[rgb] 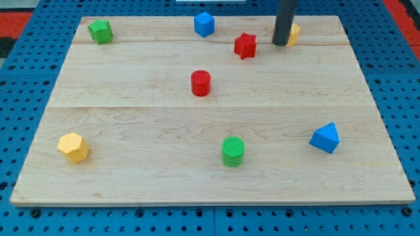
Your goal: Slide the green circle towards yellow hexagon
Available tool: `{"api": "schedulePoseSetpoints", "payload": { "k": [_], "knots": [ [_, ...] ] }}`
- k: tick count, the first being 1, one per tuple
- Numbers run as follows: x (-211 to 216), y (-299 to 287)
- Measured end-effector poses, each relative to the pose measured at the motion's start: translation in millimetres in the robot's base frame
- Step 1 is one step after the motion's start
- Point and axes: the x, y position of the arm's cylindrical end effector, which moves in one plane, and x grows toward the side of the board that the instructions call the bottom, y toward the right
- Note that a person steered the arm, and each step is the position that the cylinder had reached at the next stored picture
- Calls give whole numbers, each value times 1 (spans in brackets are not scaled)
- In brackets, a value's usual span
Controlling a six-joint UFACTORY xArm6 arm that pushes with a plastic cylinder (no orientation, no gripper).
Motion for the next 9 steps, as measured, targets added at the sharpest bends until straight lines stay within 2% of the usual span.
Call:
{"api": "schedulePoseSetpoints", "payload": {
  "k": [1,2,3,6,9],
  "knots": [
    [-28,21],
    [-24,27],
    [-1,17],
    [7,38],
    [27,-34]
  ]
}}
